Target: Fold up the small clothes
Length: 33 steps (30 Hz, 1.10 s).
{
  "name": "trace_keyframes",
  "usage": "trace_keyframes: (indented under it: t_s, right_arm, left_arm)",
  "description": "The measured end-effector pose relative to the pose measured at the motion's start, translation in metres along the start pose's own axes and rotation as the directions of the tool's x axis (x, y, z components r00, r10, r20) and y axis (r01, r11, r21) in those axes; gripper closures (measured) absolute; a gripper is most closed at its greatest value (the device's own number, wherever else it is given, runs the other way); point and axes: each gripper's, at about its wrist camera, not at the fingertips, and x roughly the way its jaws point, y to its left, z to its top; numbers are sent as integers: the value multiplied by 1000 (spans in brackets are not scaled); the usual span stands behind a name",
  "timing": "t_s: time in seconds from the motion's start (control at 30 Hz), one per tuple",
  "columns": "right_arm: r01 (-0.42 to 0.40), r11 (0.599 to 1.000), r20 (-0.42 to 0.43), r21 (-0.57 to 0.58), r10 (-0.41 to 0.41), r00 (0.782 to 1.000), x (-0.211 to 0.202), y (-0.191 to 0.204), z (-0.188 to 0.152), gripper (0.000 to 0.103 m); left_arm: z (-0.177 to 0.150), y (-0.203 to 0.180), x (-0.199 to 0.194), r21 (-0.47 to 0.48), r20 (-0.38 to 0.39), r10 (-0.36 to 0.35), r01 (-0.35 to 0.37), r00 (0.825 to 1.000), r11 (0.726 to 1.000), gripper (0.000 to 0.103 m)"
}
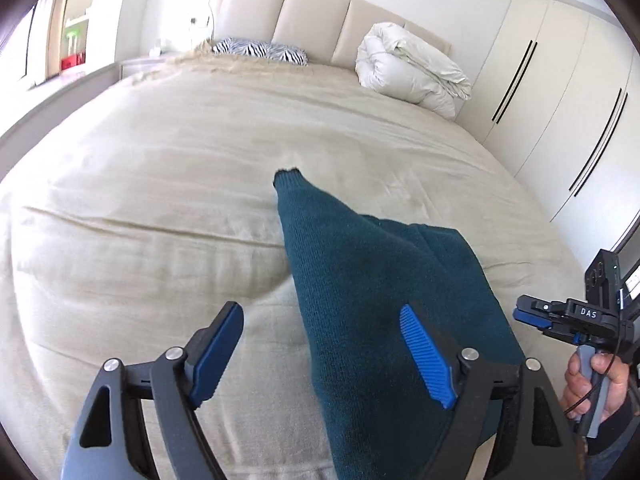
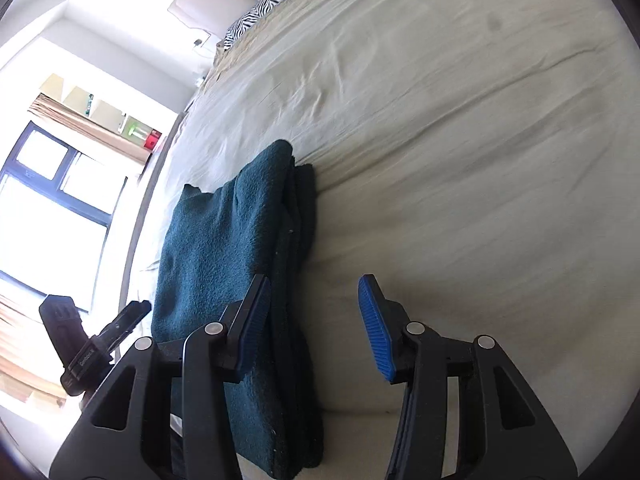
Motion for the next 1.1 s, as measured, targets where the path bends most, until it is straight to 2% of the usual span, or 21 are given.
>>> trace_keyframes:
  t_s: [0.07, 0.1, 0.17, 0.23, 0.3, 0.37, 0.47, 0.5, 0.57, 0.6, 0.67, 0.7, 0.73, 0.77, 0.8, 0.83, 0.9, 0.93, 0.97, 1.03, 1.1]
  right_arm:
    - [60, 997, 77, -57, -56, 995, -24, 15, -2, 58]
    - [97, 991, 128, -96, -84, 988, -36, 26, -4, 58]
    - [170, 971, 238, -170, -127, 963, -63, 53, -9, 57]
    - [228, 948, 352, -222, -140, 925, -92, 80, -10, 50]
    - [276, 928, 482, -250, -128, 867, -122, 102, -15, 22]
    - [308, 919, 615, -245, -98, 782, -153, 120, -23, 3]
    - [332, 913, 768, -238, -33, 639, -197, 144, -35, 0]
    - [349, 907, 797, -236, -25, 603, -208, 151, -37, 0]
    - [394, 889, 838, -232, -23, 545, -227, 165, -40, 0]
    - [419, 879, 854, -230, -24, 519, -235, 172, -43, 0]
    - [459, 858, 881, -229, -17, 472, -247, 184, -49, 0]
    - [472, 850, 888, -233, -12, 460, -251, 189, -52, 0]
    - [479, 844, 887, -240, -10, 462, -253, 193, -54, 0]
    - [481, 840, 879, -252, -10, 477, -253, 197, -55, 0]
    - [476, 839, 863, -265, -13, 504, -253, 201, -56, 0]
    - [468, 839, 839, -278, -25, 543, -249, 203, -55, 0]
    - [451, 839, 769, -305, -63, 636, -236, 205, -53, 0]
    - [449, 837, 731, -313, -89, 676, -227, 204, -53, 0]
    - [462, 832, 698, -308, -132, 703, -217, 202, -52, 0]
    - [496, 819, 625, -289, -231, 745, -192, 195, -50, 0]
    - [499, 816, 517, -291, -305, 800, -165, 184, -47, 0]
  left_arm:
    - [3, -17, -27, 77, 121, 90, -100, 989, 992, 5]
    - [5, -27, -41, 107, 195, 135, -158, 971, 982, 0]
    - [8, -45, -71, 145, 337, 204, -265, 919, 953, 0]
    - [16, -58, -96, 144, 439, 253, -345, 862, 928, 0]
    - [21, -67, -120, 119, 510, 277, -386, 815, 915, 0]
    - [26, -73, -140, 116, 547, 271, -393, 792, 912, 0]
    - [34, -81, -161, 138, 557, 273, -411, 784, 901, 0]
    - [34, -84, -166, 127, 564, 311, -453, 765, 883, 0]
    - [30, -89, -176, 111, 604, 355, -516, 714, 849, 0]
    - [29, -91, -180, 106, 614, 366, -532, 700, 840, 0]
    - [32, -91, -180, 94, 592, 391, -542, 705, 835, 0]
    - [33, -90, -180, 85, 582, 401, -543, 708, 835, 0]
    - [33, -89, -179, 68, 566, 417, -543, 712, 837, 0]
    - [32, -86, -174, 50, 537, 430, -536, 726, 842, 0]
    - [32, -83, -169, 38, 492, 440, -523, 752, 852, 0]
    - [30, -80, -162, 34, 440, 441, -505, 782, 862, 0]
    - [23, -75, -147, 33, 343, 429, -467, 835, 884, 0]
    - [19, -73, -140, 36, 306, 427, -458, 851, 888, 0]
    - [15, -72, -132, 43, 270, 433, -460, 860, 887, 0]
    - [7, -68, -115, 64, 187, 433, -451, 882, 890, 0]
    - [-2, -63, -102, 62, 114, 418, -427, 901, 902, 0]
